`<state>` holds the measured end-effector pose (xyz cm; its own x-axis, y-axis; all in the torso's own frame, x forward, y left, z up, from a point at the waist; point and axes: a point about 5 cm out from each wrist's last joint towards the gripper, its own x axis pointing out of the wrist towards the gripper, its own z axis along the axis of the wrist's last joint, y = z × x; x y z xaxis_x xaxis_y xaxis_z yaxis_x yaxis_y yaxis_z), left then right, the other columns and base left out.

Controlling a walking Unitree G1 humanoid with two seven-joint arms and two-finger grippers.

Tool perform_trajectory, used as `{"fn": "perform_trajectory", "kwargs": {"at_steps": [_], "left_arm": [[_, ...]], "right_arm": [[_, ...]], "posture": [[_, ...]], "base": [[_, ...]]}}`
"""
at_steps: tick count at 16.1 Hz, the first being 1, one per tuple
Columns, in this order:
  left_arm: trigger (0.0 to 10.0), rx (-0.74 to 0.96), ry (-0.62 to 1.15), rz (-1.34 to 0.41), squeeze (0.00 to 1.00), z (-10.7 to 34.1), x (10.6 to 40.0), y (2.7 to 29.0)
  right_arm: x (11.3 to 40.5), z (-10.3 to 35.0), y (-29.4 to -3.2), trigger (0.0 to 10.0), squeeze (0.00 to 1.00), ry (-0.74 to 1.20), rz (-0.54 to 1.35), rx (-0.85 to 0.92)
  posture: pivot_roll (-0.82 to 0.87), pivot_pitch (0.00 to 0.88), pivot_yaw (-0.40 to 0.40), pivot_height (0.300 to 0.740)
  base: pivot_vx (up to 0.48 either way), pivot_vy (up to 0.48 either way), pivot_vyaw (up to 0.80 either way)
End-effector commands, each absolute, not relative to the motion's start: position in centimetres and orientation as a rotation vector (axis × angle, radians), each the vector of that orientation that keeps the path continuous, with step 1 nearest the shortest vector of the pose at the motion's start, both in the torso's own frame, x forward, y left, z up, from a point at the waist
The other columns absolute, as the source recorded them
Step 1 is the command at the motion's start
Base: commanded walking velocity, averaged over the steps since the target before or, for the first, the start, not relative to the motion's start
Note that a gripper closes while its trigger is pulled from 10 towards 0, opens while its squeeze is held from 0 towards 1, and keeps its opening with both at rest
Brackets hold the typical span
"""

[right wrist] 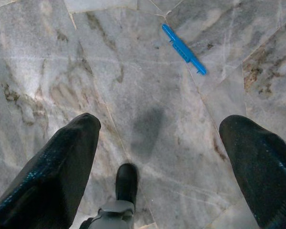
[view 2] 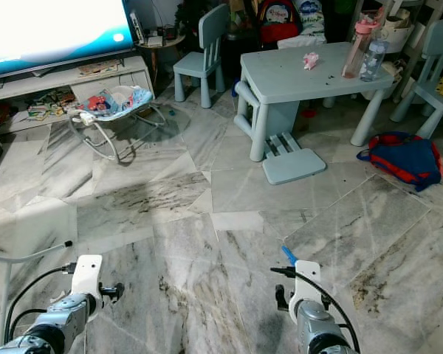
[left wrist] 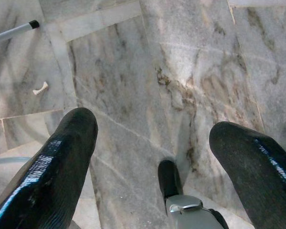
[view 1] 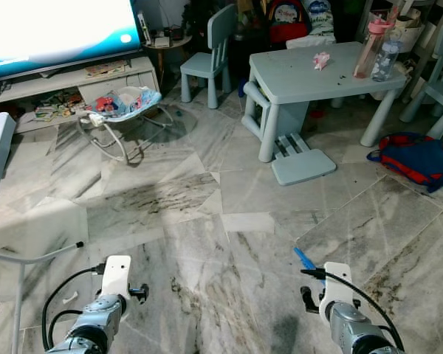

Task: Hang keys on a hook

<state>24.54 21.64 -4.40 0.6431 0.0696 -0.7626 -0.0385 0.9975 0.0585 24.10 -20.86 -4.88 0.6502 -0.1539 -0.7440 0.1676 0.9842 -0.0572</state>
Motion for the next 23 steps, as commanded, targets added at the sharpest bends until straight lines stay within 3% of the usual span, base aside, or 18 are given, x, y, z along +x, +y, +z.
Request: {"fn": "perform_trajectory", "kwargs": {"at_steps": [1,9,10,11,12,16,17,18,19,23], "left_arm": [[10.0,0.039,0.878,0.072,1.0,-4.3,24.6,22.0],[10.0,0.089,0.831,0.078,1.0,-3.9,25.0,22.2],[10.0,0.103,0.785,0.095,1.0,-3.6,25.4,22.2],[10.0,0.097,0.773,0.101,1.0,-3.5,25.4,22.2],[10.0,0.114,0.756,0.093,1.0,-3.4,25.6,22.2],[10.0,0.123,0.559,0.066,1.0,-0.8,27.8,22.8],[10.0,0.18,0.36,0.009,0.9,3.1,30.6,24.1],[10.0,0.18,0.36,0.009,0.9,3.1,30.6,24.1],[10.0,0.171,0.202,-0.037,0.0,5.7,31.9,23.5],[10.0,0.192,0.081,-0.135,0.0,7.0,30.9,21.7]], "right_arm": [[24.0,-5.0,-20.6,10.0,1.0,0.842,-0.177,0.03],[24.3,-4.7,-20.9,10.0,1.0,0.802,-0.219,-0.003],[24.6,-4.4,-21.0,10.0,0.65,0.768,-0.233,-0.046],[24.6,-4.3,-21.1,10.0,0.65,0.757,-0.236,-0.058],[24.8,-4.2,-21.1,10.0,0.0,0.744,-0.23,-0.068],[25.8,-3.1,-21.1,10.0,0.0,0.629,-0.229,-0.102],[29.1,0.8,-23.5,10.0,0.0,0.456,-0.22,-0.122],[29.1,0.8,-23.5,10.0,0.0,0.456,-0.22,-0.122],[31.1,4.2,-24.8,10.0,0.0,0.277,-0.169,-0.106],[30.5,5.7,-25.0,10.0,0.0,0.149,-0.127,-0.084]], "posture": [[-0.06,0.073,0.048,0.74],[-0.06,0.063,0.049,0.74],[-0.05,0.061,0.047,0.74],[-0.05,0.061,0.047,0.74],[-0.05,0.062,0.047,0.74],[-0.06,0.049,0.048,0.74],[-0.06,0.046,0.046,0.74],[-0.06,0.046,0.046,0.74],[-0.06,0.035,0.042,0.74],[-0.08,0.039,0.053,0.74]], "base": [[0.0,0.0,0.0],[0.0,0.0,0.0],[0.0,0.0,0.0],[0.0,0.0,0.0],[0.0,0.0,0.0],[0.0,0.0,0.0],[0.0,0.0,0.0],[0.0,0.0,0.0],[0.0,0.0,0.0],[0.0,0.0,0.0]]}}
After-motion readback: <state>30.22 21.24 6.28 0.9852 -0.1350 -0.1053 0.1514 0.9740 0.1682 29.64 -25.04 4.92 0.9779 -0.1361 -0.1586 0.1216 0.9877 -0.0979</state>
